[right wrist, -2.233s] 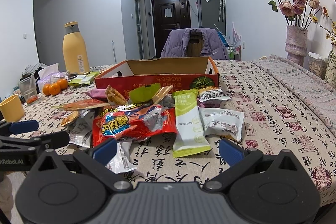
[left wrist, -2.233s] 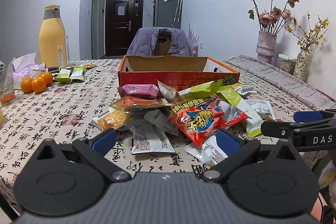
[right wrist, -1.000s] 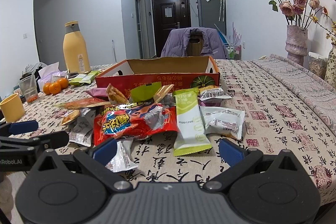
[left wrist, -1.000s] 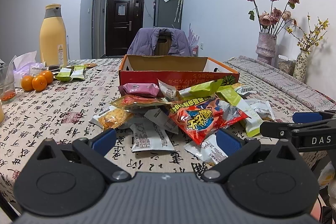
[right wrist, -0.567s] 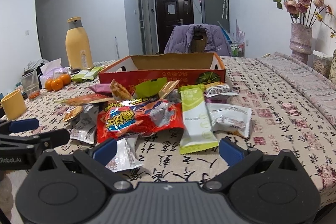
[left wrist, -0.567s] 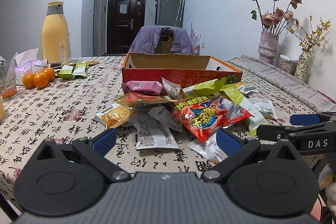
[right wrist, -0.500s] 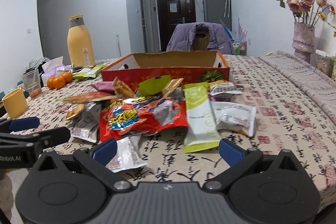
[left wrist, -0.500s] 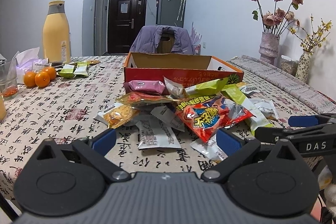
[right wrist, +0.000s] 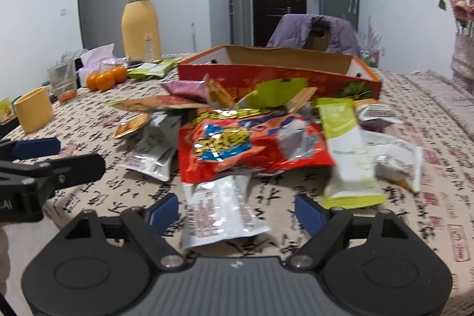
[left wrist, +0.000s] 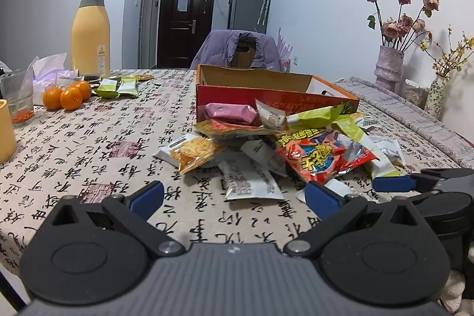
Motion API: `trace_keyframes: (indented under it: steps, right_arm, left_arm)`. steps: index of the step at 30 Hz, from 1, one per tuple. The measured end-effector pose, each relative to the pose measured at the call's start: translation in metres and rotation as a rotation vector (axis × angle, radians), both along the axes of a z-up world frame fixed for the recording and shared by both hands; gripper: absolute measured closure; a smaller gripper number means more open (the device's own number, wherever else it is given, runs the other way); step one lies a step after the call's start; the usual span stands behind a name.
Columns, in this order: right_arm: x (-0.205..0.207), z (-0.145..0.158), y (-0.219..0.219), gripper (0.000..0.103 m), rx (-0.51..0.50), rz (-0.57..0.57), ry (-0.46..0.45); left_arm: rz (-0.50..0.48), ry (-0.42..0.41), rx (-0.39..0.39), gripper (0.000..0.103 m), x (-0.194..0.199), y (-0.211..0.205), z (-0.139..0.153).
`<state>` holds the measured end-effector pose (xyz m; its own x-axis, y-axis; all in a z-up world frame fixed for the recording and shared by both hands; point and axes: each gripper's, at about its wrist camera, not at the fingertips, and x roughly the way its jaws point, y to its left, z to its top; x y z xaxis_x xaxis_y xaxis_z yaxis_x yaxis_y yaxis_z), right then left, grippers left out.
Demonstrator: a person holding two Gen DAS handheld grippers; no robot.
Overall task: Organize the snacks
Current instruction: 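Lower the right gripper onto a white sachet and close it, then grasp another white sachet with the left gripper while the right gripper holds its sachet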
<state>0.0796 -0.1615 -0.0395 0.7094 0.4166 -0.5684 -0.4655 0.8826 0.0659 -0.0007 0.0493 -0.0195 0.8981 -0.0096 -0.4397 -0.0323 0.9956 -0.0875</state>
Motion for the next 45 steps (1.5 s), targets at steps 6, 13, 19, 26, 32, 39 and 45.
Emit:
trace_keyframes:
  steps: [6, 13, 19, 26, 32, 39, 45]
  right_arm:
    - [0.008, -0.007, 0.014, 0.036, -0.034, 0.027, 0.006]
    - [0.006, -0.009, 0.014, 0.055, -0.032, 0.048, -0.018]
    - [0.003, -0.007, 0.008, 0.06, -0.002, 0.051, -0.017]
    - [-0.006, -0.001, -0.012, 0.062, 0.017, 0.011, -0.056]
    - [-0.009, 0.002, -0.034, 0.062, 0.026, -0.051, -0.082]
    - [-0.001, 0.005, -0.058, 0.062, 0.051, -0.134, -0.101]
    - [0.004, 0.005, -0.071, 0.062, 0.065, -0.171, -0.11]
  left_arm:
    - [-0.003, 0.007, -0.01, 0.0, 0.0, 0.005, -0.003]
    - [-0.017, 0.017, -0.014, 0.0, 0.001, 0.004, -0.005]
    - [-0.024, 0.025, -0.008, 0.0, 0.002, 0.0, -0.005]
    - [-0.02, 0.05, 0.004, 0.0, 0.013, -0.009, -0.006]
    - [0.008, 0.099, 0.037, 0.008, 0.035, -0.02, -0.009]
    - [0.048, 0.148, 0.052, 0.021, 0.064, -0.029, -0.009]
    - [0.079, 0.19, 0.067, 0.026, 0.087, -0.038, -0.011]
